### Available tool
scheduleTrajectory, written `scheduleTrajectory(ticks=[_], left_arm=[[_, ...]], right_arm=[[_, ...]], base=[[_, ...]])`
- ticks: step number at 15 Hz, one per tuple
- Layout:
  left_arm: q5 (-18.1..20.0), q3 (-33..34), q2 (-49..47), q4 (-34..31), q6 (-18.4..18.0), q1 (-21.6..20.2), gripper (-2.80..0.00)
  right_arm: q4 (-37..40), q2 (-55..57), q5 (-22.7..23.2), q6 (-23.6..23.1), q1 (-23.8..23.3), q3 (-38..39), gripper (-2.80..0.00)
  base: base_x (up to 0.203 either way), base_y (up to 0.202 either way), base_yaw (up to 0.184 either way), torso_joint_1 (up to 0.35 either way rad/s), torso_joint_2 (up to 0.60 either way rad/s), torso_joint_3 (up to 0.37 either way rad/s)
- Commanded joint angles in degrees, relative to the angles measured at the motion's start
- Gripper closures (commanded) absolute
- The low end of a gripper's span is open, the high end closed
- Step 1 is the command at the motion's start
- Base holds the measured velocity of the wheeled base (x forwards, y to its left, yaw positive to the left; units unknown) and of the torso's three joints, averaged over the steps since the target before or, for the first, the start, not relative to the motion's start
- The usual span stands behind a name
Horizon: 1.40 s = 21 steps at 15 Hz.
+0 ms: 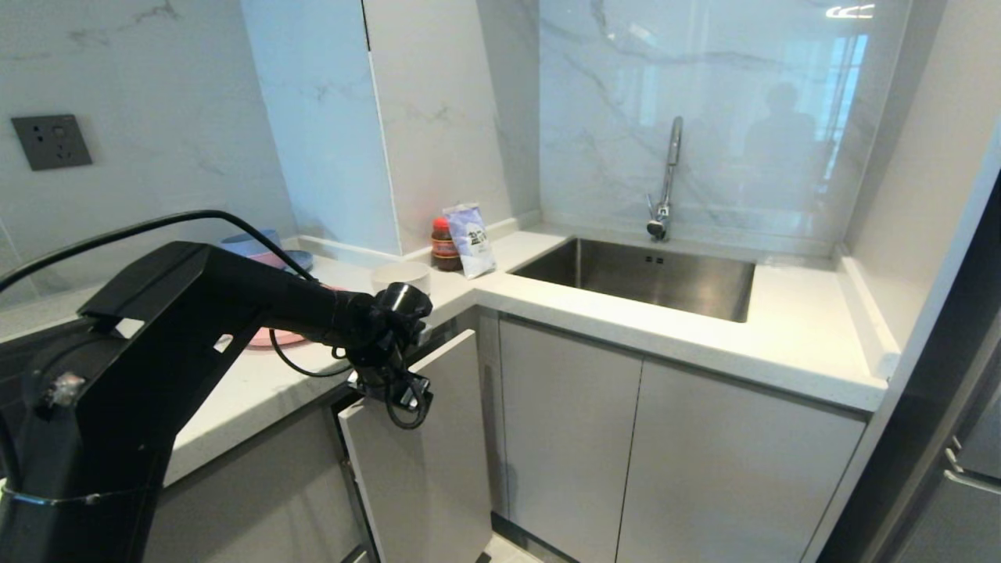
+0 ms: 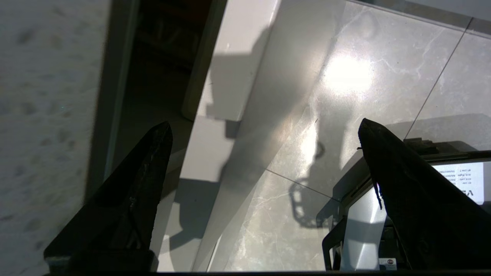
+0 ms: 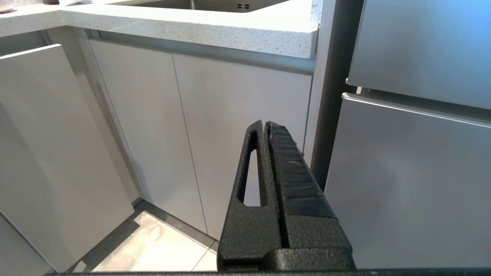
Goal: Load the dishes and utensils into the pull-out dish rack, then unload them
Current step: Open the cupboard
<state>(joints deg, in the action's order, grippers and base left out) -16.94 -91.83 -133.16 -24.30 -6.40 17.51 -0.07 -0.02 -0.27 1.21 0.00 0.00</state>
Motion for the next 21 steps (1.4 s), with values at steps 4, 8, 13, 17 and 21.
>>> scheduleTrajectory(ticks=[4, 8, 13, 17, 21], left_arm=[[0.3, 0.0, -1.1, -0.3, 0.2, 1.3, -2.8], [2.2, 0.1, -0.7, -0.5, 0.3, 2.1, -2.8], [5.1, 0.7, 0.9, -0.6, 1.1, 3.2, -2.8], [8.4, 1.1, 2.0, -0.7, 2.7, 4.6, -2.8], [10.2, 2.2, 2.4, -0.6, 3.5, 6.6, -2.8]], right_arm=[[0.0, -0.2, 0.0, 0.0, 0.0, 0.1, 0.0], [0.0, -0.2, 0.0, 0.0, 0.0, 0.1, 0.0], [0.0, -0.2, 0.0, 0.0, 0.0, 0.1, 0.0], [0.0, -0.2, 0.0, 0.0, 0.0, 0.1, 0.0], [0.0, -0.2, 0.0, 0.0, 0.0, 0.1, 0.0]], base=[[0.0, 0.0, 0.0, 0.0, 0.0, 0.0], [0.0, 0.0, 0.0, 0.0, 0.0, 0.0], [0.0, 0.0, 0.0, 0.0, 0.0, 0.0], [0.0, 0.0, 0.0, 0.0, 0.0, 0.0], [0.0, 0.0, 0.0, 0.0, 0.0, 0.0]])
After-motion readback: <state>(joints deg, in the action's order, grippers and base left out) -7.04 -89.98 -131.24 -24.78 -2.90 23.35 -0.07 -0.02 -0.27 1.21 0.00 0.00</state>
